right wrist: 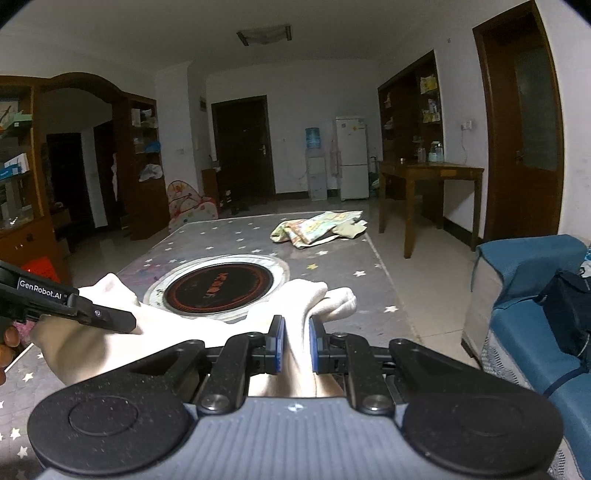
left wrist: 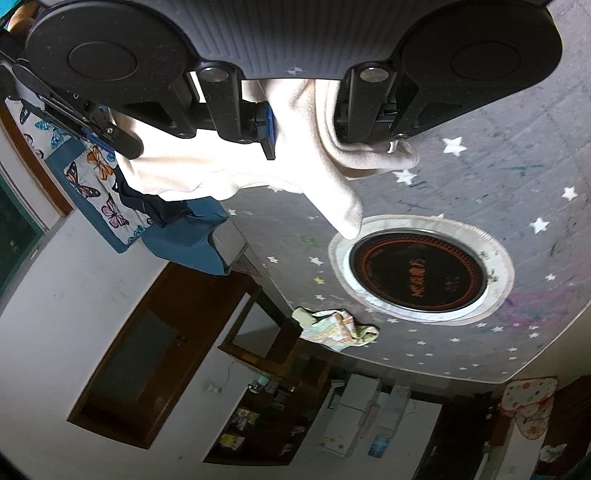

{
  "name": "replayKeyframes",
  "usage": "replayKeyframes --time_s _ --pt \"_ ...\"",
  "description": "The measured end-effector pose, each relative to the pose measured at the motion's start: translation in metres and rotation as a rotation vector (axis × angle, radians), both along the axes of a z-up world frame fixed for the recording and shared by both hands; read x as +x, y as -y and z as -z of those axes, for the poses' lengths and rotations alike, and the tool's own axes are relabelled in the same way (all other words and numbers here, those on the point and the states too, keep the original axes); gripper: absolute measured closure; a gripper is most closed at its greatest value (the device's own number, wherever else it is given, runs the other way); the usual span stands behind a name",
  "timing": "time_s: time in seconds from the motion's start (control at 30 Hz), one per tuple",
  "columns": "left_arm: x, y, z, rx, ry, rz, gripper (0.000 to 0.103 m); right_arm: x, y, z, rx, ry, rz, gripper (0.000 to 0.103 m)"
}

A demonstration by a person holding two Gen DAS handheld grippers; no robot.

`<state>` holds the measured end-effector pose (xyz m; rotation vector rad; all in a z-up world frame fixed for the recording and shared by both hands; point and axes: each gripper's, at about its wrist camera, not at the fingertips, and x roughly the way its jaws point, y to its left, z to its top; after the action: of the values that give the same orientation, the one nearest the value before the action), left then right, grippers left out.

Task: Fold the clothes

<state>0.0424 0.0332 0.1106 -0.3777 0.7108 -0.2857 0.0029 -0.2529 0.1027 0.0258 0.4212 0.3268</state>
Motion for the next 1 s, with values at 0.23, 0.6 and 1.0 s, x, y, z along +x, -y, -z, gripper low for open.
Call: replayKeyframes --time_s 0.23,0.6,1.0 --pt "0.007 0.017 0.002 0.016 -0.003 0.017 0.083 0.001 0.012 0.001 -0.008 -0.003 0.026 0.091" --pt "0.012 0.033 0.013 0.029 -0.027 0.032 0.083 0.005 0.021 0.006 -0.033 -0.017 0.048 0.091" --pt "0.009 0.044 0.024 0.050 -0.040 0.041 0.083 0.009 0.028 0.020 -0.031 -0.048 0.063 0.091"
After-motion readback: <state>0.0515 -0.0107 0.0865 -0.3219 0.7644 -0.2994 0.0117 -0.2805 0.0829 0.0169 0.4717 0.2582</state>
